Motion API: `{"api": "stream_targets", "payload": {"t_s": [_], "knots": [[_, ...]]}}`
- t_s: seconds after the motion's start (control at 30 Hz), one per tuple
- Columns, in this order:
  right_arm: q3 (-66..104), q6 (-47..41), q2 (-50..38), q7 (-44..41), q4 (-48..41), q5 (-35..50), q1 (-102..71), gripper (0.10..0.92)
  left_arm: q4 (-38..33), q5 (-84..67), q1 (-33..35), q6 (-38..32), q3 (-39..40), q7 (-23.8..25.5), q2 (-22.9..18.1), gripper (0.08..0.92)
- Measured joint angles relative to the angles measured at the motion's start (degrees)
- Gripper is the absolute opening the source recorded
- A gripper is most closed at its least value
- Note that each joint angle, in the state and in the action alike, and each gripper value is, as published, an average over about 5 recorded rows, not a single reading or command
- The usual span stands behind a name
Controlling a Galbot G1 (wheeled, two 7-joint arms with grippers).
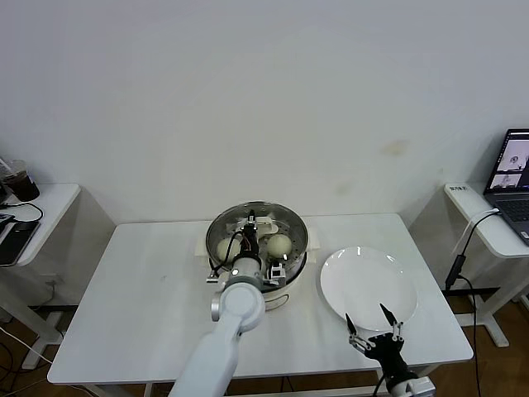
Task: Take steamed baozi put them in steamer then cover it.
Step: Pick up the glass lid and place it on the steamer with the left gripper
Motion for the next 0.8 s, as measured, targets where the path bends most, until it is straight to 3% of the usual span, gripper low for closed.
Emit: {"api": "stream_targets", "payload": {"t_s": [0.27, 0.8], "knots": [[-0.2, 0.0, -0.1, -0.2, 0.3, 0.0, -0.1, 0.823, -0.2, 0.9, 1.1, -0.8, -0.5, -1.3, -0.5, 0.171], [-0.8, -0.1, 0.1, -0.4, 0.7, -0.4, -0.3, 0.823, -2.7, 0.4, 1.6, -1.2, 0.3, -1.5, 0.7, 0.622]]}}
